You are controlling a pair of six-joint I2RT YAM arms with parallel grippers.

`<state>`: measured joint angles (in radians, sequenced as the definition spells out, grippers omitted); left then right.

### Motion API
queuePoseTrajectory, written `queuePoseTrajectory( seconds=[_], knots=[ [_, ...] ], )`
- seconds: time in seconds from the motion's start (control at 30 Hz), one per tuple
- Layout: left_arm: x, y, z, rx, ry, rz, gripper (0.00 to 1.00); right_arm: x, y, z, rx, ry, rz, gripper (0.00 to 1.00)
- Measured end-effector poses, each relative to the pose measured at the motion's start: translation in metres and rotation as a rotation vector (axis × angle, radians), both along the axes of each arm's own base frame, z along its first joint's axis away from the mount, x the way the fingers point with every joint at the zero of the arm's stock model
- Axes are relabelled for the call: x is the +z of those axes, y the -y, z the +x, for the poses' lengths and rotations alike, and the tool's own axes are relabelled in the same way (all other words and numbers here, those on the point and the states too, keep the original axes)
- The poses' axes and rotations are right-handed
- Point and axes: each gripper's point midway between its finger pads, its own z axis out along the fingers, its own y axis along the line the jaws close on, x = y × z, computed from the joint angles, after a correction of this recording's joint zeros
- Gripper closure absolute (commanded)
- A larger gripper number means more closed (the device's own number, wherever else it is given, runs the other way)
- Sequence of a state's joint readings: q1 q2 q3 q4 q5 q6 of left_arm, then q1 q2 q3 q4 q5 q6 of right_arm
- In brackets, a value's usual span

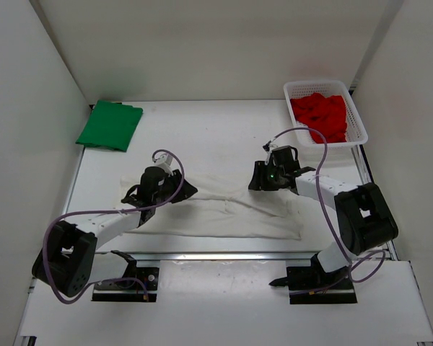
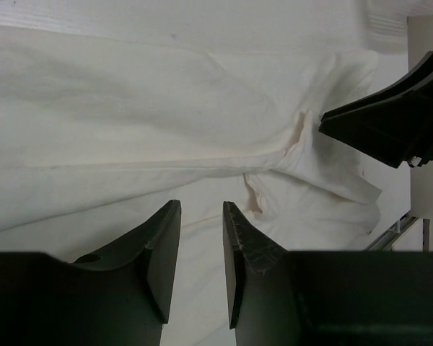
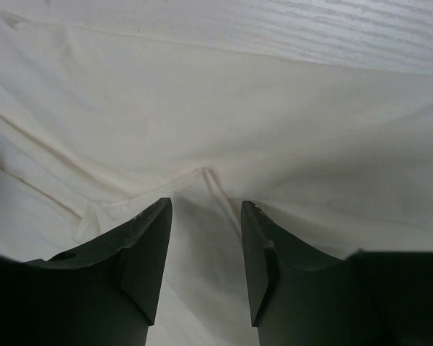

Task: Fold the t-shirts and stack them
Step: Fold the other side of the tshirt into a rectangle

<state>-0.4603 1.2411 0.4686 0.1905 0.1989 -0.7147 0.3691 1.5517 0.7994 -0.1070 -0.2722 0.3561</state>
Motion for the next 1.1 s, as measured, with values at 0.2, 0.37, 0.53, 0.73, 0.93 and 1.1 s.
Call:
queuePoseTrajectory(
  seconds=[0.2,0.37,0.53,0.73,0.93,1.1],
  knots=[
    [0.000,0.005,0.002,-0.017,0.011,-0.020,0.60,-0.007,-0.005,0.002,0.025,-0.009,0.016,0.59],
    [-0.005,0.006,0.001,-0.018,0.002,-0.023,0.60,-0.012,-0.012,-0.001,0.056,-0.024,0.017,0.81],
    [-0.011,0.004,-0.004,-0.017,-0.010,-0.018,0.60,-0.003,-0.019,-0.004,0.068,-0.007,0.048,0.92],
    [-0.006,-0.001,-0.001,-0.002,0.005,-0.026,0.60,0.019,-0.027,-0.023,0.092,0.019,0.094,1.00],
    [-0.002,-0.009,0.000,0.025,0.017,-0.035,0.61,0.030,-0.050,-0.061,0.172,0.004,0.101,0.98],
    [0.005,-0.014,0.004,0.043,0.038,-0.044,0.60,0.027,-0.062,-0.088,0.212,-0.029,0.079,0.85]
  ],
)
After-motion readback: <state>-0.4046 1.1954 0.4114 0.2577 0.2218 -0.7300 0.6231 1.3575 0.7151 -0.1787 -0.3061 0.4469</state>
